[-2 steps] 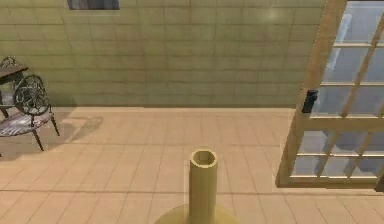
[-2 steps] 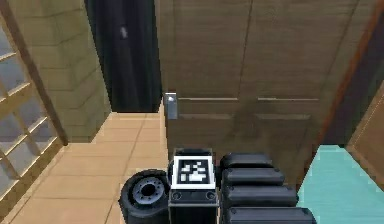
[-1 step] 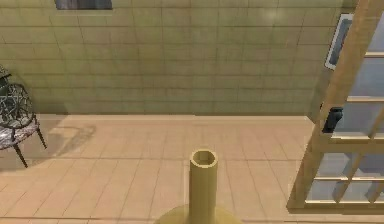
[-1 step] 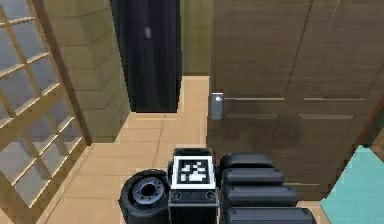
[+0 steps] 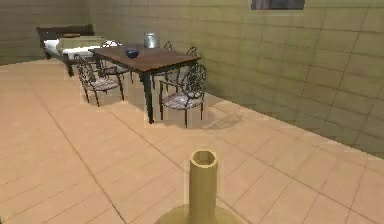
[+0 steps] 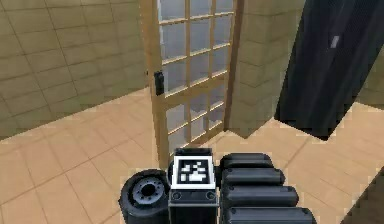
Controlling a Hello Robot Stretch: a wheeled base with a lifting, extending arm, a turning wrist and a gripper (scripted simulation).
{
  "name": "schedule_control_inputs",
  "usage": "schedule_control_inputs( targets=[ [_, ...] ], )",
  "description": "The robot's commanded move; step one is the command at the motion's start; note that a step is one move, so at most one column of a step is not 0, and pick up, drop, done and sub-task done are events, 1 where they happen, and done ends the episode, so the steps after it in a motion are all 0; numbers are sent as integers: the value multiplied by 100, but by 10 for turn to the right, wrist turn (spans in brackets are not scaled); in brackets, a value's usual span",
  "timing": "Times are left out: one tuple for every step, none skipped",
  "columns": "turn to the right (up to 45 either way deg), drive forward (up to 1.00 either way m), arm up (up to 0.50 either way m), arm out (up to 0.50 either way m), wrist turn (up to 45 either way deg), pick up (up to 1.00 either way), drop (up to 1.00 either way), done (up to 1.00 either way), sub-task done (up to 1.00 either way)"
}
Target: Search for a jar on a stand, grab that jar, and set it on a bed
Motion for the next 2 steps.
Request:
schedule_control_inputs(
  targets=[
    [-210,0,0,0,0,0,0,0,0],
    [0,100,0,0,0,0,0,0,0]
  ],
)
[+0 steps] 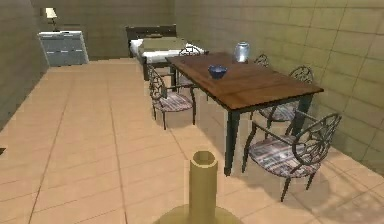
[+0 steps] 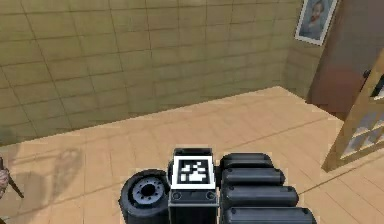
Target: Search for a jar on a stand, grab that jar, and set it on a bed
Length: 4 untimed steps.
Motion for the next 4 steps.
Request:
schedule_control_inputs(
  targets=[
    [-60,0,0,0,0,0,0,0,0],
    [0,20,0,0,0,0,0,0,0],
    [-210,0,0,0,0,0,0,0,0],
    [0,100,0,0,0,0,0,0,0]
  ],
)
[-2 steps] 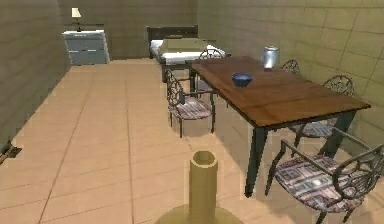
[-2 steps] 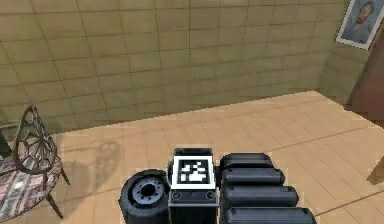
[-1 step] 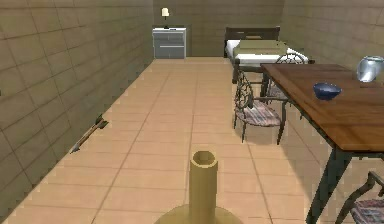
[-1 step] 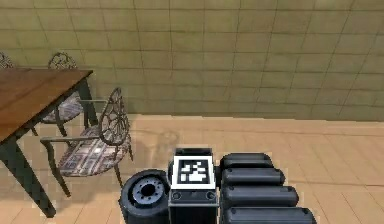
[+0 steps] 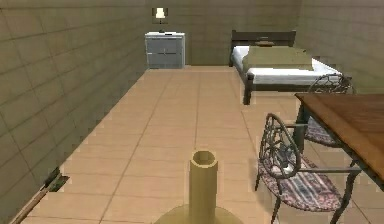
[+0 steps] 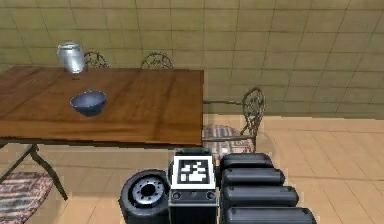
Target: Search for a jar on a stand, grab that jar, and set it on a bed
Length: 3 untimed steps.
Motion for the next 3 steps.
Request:
schedule_control_inputs(
  targets=[
    [-30,0,0,0,0,0,0,0,0],
    [0,65,0,0,0,0,0,0,0],
    [30,0,0,0,0,0,0,0,0]
  ],
)
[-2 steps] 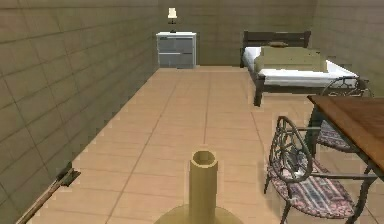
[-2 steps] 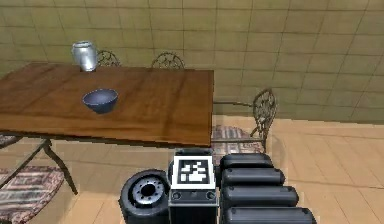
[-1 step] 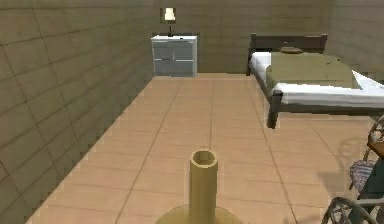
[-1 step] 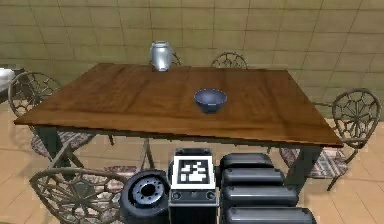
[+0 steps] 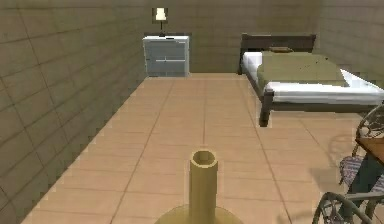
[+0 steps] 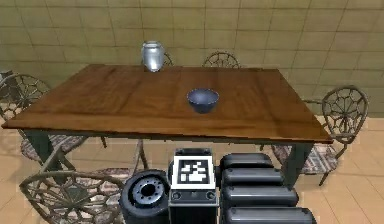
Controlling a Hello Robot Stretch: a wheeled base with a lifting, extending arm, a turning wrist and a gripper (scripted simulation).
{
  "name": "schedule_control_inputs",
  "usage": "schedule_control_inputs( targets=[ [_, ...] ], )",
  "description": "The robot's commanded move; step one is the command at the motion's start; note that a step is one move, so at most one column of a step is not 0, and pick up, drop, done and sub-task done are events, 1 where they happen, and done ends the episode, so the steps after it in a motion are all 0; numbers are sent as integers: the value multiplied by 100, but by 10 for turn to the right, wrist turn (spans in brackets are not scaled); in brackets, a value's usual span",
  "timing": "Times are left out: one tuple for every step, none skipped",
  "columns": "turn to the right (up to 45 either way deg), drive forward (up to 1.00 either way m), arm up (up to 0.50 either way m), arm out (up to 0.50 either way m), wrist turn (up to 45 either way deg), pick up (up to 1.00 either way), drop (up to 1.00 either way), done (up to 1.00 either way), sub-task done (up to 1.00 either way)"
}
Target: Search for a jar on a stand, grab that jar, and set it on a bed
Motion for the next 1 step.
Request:
schedule_control_inputs(
  targets=[
    [0,100,0,0,0,0,0,0,0]
  ],
)
